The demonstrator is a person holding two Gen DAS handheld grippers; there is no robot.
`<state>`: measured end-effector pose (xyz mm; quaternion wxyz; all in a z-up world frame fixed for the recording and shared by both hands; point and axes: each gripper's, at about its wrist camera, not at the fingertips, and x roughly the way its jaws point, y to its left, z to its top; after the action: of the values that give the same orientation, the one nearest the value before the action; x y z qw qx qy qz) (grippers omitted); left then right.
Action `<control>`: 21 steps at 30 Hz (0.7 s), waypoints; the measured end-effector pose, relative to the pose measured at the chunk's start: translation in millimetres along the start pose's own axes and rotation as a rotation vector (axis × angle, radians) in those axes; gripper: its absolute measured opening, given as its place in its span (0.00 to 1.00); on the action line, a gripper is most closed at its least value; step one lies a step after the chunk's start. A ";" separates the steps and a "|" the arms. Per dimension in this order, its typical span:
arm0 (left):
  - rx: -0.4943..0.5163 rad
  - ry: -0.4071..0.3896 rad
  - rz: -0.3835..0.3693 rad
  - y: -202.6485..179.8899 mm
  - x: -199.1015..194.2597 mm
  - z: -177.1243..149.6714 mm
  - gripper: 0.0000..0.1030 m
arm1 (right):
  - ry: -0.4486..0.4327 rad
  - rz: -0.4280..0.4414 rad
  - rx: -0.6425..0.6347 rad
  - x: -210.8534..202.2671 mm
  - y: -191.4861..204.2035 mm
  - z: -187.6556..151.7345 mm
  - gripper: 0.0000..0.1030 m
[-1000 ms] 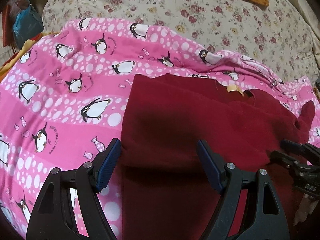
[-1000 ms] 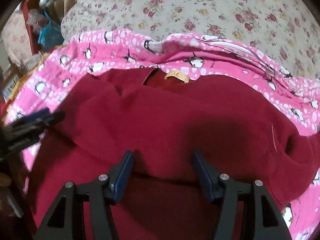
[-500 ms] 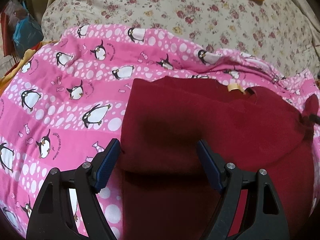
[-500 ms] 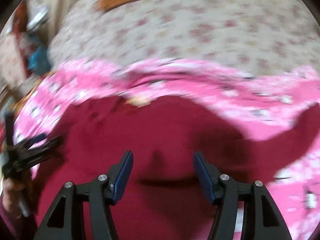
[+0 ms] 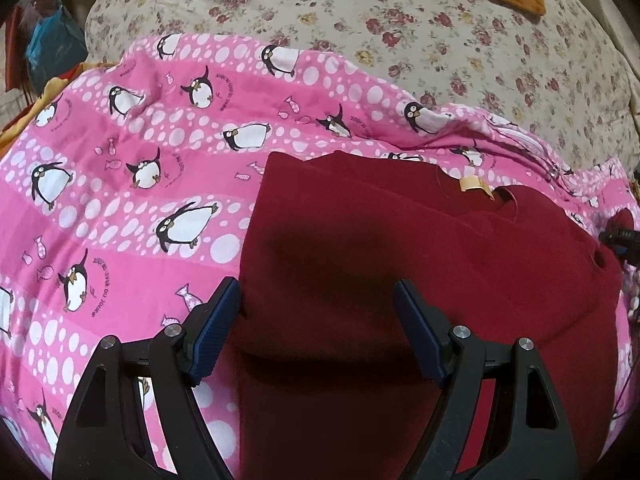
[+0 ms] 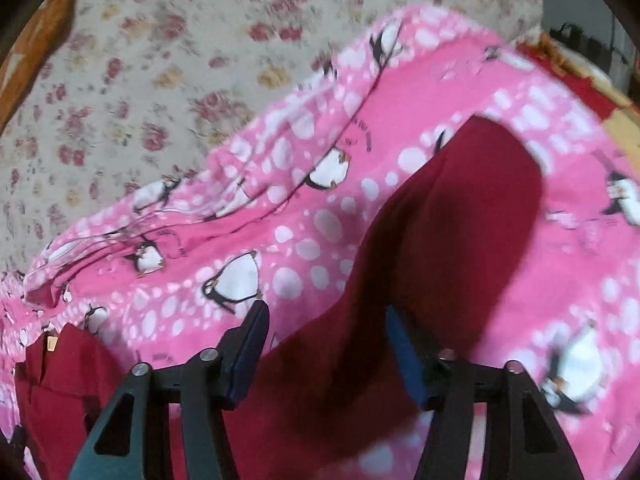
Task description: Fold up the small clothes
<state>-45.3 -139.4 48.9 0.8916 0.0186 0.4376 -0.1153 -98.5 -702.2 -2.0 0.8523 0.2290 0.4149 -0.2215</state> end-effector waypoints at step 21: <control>-0.092 -0.100 -0.070 20.8 -31.9 4.6 0.76 | -0.205 0.586 -0.289 -189.9 107.1 -33.4 0.07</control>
<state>-55.9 -113.8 75.3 0.9077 -0.0436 0.3976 -0.1270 -163.8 -562.0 155.4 0.9406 0.1920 0.2706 0.0721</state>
